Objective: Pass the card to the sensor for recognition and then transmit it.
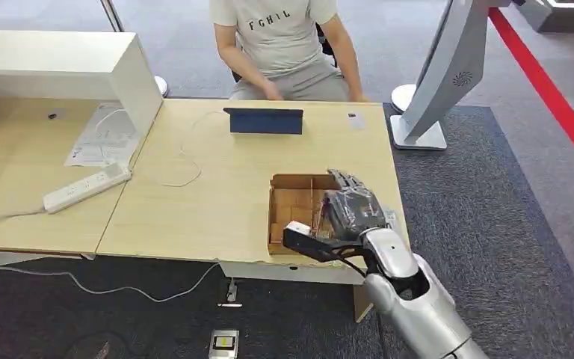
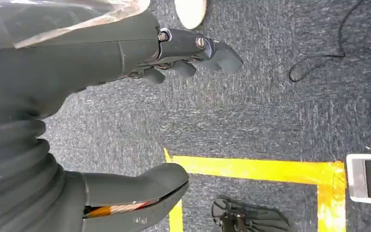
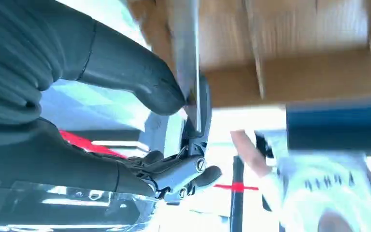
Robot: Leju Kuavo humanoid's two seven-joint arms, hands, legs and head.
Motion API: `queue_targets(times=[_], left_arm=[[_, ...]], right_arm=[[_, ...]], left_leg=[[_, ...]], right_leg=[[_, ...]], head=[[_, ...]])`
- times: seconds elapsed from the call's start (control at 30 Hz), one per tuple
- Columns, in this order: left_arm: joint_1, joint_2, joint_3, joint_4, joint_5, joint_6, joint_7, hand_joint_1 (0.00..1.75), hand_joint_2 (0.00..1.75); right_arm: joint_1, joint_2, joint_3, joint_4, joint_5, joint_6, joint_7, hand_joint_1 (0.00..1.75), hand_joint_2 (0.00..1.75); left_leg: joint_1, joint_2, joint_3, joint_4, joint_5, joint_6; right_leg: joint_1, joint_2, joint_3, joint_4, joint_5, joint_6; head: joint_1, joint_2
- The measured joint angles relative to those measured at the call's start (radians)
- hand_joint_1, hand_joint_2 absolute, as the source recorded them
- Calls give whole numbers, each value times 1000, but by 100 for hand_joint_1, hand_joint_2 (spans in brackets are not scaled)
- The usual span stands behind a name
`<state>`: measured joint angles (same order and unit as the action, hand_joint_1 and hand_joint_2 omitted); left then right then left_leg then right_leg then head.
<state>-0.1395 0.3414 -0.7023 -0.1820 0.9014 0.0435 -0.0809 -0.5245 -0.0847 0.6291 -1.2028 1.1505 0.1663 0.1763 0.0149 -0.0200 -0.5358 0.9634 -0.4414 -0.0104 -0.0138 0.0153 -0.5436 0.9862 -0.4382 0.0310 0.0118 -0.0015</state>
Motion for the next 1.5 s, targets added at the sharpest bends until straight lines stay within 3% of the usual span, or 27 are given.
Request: queue_targets(times=[0.5, 0.63, 0.87, 1.13, 1.27, 1.5], left_arm=[[-2, -4, -13, 0, -16, 13, 2, 0, 175], [-10, -4, -25, 0, -29, 13, 14, 0, 175], [-42, -8, -48, 0, -44, 13, 35, 0, 175], [-60, -15, -72, 0, -59, 1, 50, 0, 175], [-68, -18, -85, 0, -72, -7, 64, 0, 175], [-65, -20, -101, 0, -65, -11, 72, 0, 175]], right_arm=[[-50, -17, -65, -66, -14, -92, -43, 175, 175], [-138, -15, -79, -35, -16, -136, -87, 175, 175], [-431, 45, -85, 191, 23, -232, -188, 175, 175], [-630, 132, -77, 467, 62, -238, -178, 175, 175], [-694, 167, -69, 590, 77, -194, -158, 175, 175], [-703, 196, -56, 703, 94, -174, -147, 175, 175]], left_leg=[[0, 0, 0, 0, 0, 0], [0, 0, -1, 0, 1, -1], [1, -1, -2, 0, 3, -2], [2, -1, -4, 0, 3, -3], [2, -1, -4, 0, 3, -3], [2, -1, -4, 0, 3, -3]], right_leg=[[0, 0, 0, 0, 0, 0], [0, 0, 0, 0, 1, -1], [0, 0, -1, 1, 3, -2], [2, 0, -3, 1, 3, -2], [2, 0, -3, 1, 3, -2], [2, 0, -3, 1, 3, -2]], head=[[0, 0], [0, 0], [0, 0], [0, 0], [0, 0], [0, 0]])
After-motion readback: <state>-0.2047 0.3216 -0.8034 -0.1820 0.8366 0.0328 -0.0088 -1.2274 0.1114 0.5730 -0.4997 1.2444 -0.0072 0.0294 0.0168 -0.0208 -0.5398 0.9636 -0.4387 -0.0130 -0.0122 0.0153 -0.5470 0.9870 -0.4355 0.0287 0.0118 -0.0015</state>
